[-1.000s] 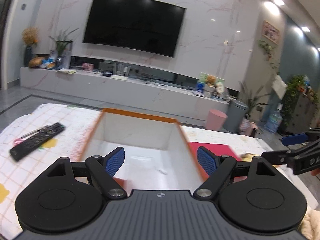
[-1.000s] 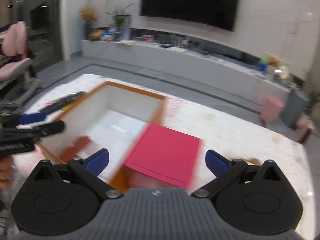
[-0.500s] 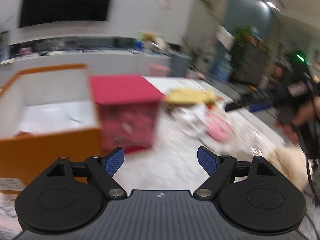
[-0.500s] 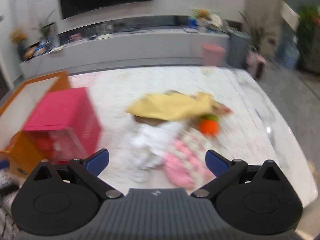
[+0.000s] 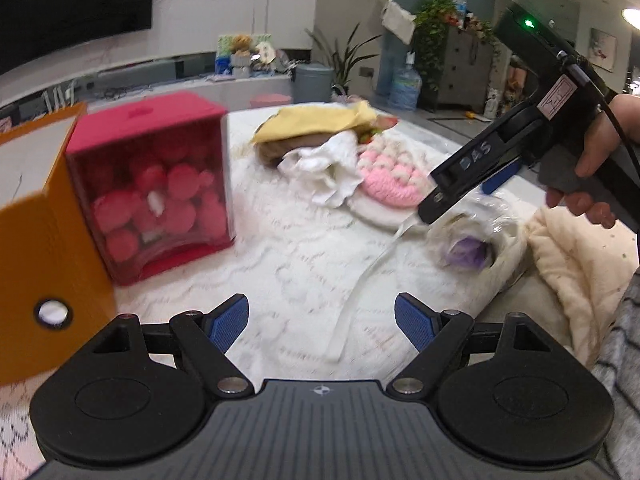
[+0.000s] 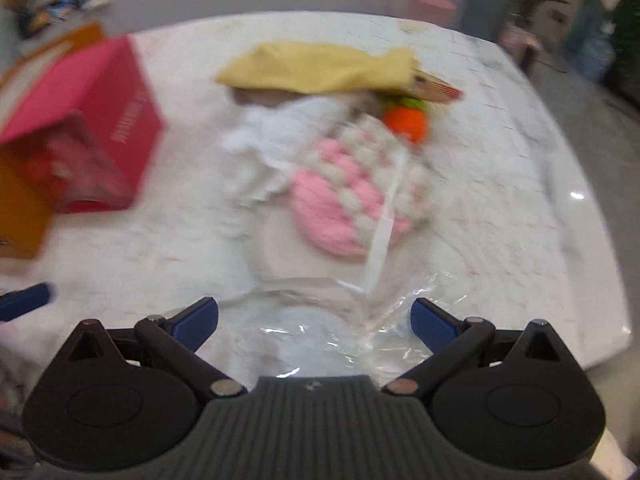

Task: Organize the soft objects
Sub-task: 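Move the right tool back to the table and grasp the clear plastic bag, then grasp the pink crocheted item with the left tool while the right tool lifts the clear bag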

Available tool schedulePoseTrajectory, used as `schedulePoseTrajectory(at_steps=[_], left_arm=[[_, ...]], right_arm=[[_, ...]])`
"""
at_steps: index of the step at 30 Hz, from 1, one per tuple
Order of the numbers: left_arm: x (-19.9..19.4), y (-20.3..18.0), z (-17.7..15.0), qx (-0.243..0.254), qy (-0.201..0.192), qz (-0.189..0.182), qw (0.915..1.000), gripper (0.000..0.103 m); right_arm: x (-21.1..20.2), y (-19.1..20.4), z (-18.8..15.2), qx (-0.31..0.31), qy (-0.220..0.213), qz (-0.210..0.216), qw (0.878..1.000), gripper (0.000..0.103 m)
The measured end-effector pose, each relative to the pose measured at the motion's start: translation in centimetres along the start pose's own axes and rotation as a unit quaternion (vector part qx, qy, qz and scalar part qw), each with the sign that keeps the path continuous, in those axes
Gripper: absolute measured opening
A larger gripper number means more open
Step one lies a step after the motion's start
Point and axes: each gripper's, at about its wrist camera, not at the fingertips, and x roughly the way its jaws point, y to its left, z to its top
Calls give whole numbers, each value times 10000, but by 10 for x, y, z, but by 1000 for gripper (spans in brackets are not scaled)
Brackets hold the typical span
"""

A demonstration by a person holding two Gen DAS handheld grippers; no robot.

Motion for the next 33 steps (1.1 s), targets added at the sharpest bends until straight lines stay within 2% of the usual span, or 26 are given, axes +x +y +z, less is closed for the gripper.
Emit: schedulePoseTrajectory(at_steps=[4, 6, 10, 12, 14, 19, 26, 30, 33], left_arm=[[2, 3, -1, -75, 61, 64, 9999, 97], [0, 3, 0, -114, 28, 61, 9999, 97], [-6, 5, -1, -148, -39, 3, 9999, 97], [-8, 6, -2, -148, -47, 19, 9999, 97], [-11, 8, -2, -167, -55, 39, 9998, 97], [-15, 13, -2, -254, -101, 90, 9996, 97], [-19, 11, -1, -230, -165, 81, 9996, 97], [-16, 5, 1, -169, -204, 28, 9996, 97], [-9, -5, 3, 13, -208, 118, 9997, 97]], right_arm=[[2, -28, 1, 937, 64, -122, 9955, 100], [8, -36, 2, 1186, 114, -124, 9928, 101], [33, -41, -2, 1620, 722, -368, 9835, 101], [38, -44, -5, 1697, 788, -347, 9817, 101], [39, -40, -7, 1475, 837, -368, 9848, 100], [26, -34, -16, 1190, 584, -286, 9908, 88], [-16, -45, -24, 1483, -41, -87, 9889, 87], [-35, -66, -24, 2032, -527, 370, 9770, 87], [-49, -83, -25, 2498, -951, 879, 9596, 87]])
